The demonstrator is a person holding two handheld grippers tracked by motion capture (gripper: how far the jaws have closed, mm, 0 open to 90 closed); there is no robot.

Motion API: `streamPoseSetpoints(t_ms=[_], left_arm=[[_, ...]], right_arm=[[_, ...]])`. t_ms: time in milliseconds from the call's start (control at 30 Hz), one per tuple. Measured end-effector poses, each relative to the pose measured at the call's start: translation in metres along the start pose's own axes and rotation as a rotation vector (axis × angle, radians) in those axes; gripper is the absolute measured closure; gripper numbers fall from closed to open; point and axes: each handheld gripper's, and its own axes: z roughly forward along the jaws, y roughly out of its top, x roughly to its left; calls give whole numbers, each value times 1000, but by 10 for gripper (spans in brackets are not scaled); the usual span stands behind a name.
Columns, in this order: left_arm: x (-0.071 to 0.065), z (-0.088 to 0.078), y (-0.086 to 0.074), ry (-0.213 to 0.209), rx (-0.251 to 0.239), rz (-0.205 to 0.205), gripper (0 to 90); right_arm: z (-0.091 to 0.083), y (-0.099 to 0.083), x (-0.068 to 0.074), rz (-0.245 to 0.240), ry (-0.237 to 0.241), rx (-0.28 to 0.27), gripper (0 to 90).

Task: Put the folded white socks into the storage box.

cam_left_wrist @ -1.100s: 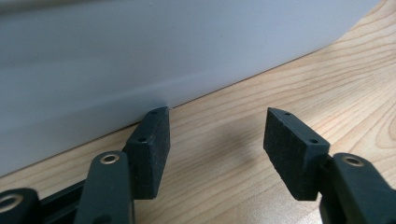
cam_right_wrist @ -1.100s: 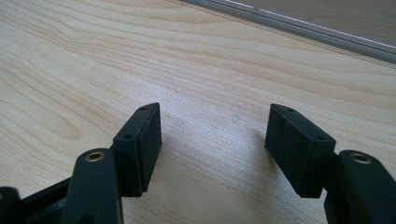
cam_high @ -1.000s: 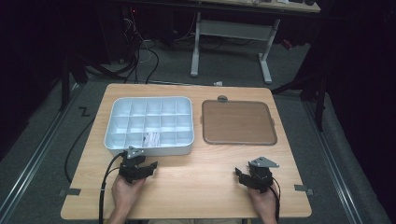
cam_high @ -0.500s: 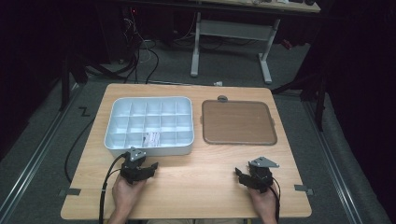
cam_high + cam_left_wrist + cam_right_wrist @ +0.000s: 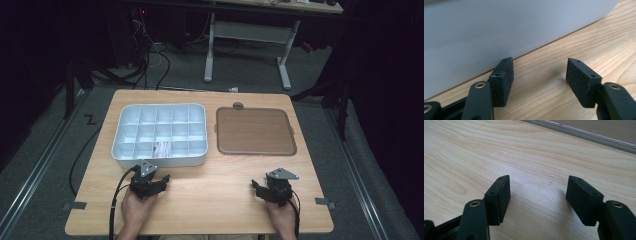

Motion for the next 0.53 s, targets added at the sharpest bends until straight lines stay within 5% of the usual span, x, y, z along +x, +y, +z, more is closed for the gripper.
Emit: streamPoseSetpoints(t_ms=[533], left_arm=[[-1, 0, -1, 2, 2, 13, 378]], right_arm=[[0, 0, 0, -1, 0, 0, 363]])
